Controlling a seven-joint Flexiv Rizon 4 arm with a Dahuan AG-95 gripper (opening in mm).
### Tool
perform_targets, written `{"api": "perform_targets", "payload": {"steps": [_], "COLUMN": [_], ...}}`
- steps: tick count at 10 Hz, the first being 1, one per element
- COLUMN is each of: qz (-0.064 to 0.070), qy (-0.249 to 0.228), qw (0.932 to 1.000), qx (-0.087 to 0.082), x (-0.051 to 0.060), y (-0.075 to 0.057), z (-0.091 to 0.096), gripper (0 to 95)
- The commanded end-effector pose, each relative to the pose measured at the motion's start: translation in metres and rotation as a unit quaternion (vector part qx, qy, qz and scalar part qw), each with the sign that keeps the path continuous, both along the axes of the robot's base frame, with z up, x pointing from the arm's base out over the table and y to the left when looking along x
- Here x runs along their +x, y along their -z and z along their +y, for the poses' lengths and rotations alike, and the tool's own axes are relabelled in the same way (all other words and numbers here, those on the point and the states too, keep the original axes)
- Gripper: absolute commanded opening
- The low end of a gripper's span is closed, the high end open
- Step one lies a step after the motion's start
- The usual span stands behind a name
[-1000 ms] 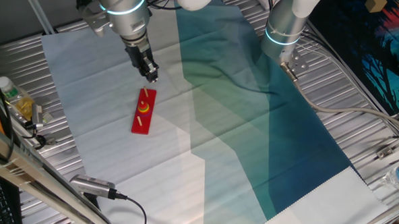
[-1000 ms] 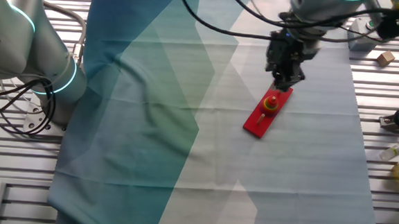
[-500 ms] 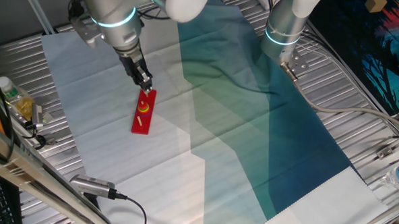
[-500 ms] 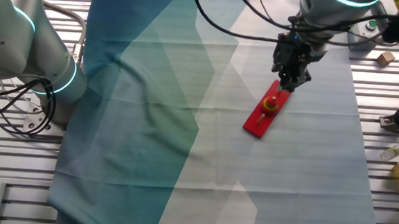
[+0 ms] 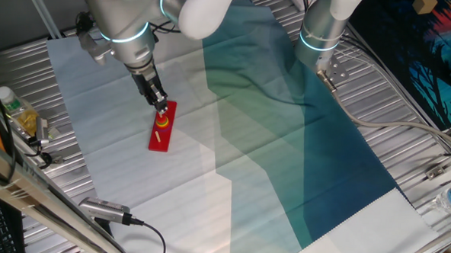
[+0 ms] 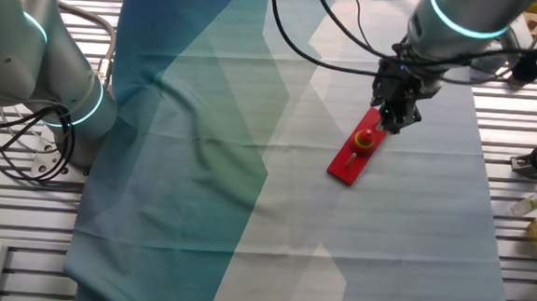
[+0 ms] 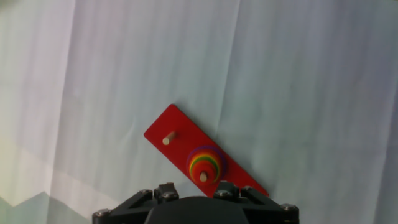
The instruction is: Take out one Hanoi block and throw it aside
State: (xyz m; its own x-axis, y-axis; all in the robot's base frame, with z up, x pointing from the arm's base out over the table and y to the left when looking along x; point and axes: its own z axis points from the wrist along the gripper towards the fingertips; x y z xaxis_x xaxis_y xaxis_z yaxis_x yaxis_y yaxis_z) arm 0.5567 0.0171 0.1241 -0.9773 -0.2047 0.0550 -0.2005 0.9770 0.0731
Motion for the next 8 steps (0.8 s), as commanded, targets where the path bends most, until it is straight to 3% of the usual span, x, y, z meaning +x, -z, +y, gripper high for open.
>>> {"api": "perform_targets", "payload": {"steps": [1,8], "qz": [0.0,0.002], "qy": [0.0,0.022], "qw": [1.0,0.9997], "qx": [0.004,-0.01], "x": [0.003,0.005], "y": [0.009,0.027], "z": [0.002,0.003], "gripper": [38.0,38.0]}}
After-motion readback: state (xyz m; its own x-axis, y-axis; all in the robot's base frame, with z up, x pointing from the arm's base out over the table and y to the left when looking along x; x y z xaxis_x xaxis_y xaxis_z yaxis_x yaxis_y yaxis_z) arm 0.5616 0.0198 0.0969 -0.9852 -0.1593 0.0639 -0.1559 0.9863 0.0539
